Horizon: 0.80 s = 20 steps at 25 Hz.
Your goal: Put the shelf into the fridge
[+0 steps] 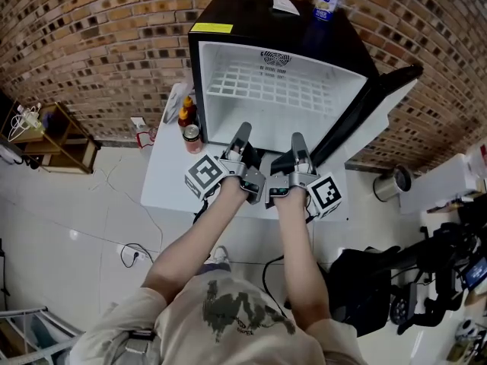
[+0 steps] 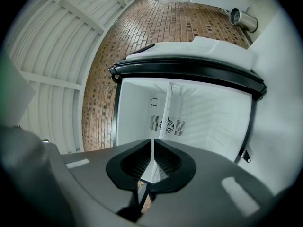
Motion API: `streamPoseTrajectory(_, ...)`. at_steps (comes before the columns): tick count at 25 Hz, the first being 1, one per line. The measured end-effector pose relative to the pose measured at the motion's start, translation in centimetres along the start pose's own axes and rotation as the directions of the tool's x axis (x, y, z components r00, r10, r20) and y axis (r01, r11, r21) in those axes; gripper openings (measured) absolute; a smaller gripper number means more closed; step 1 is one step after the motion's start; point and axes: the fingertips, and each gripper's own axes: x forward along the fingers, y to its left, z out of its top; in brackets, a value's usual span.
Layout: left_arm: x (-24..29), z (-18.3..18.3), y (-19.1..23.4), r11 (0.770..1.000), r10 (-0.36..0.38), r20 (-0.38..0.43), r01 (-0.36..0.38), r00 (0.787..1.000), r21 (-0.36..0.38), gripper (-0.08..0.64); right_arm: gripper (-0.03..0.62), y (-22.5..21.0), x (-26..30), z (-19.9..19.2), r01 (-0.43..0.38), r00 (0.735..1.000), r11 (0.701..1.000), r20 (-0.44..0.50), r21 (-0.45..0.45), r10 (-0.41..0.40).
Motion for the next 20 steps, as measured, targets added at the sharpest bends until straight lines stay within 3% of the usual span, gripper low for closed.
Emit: streamPoseTrajectory(20,-11.6,-7.3,-5.9,0.999,-0.016,0.067,0.012,0.998,0.049,0.0,0.002,2.6,-13.3,-0.3,-0.045,0.993,0.999,-0.106,-0.002,0.044)
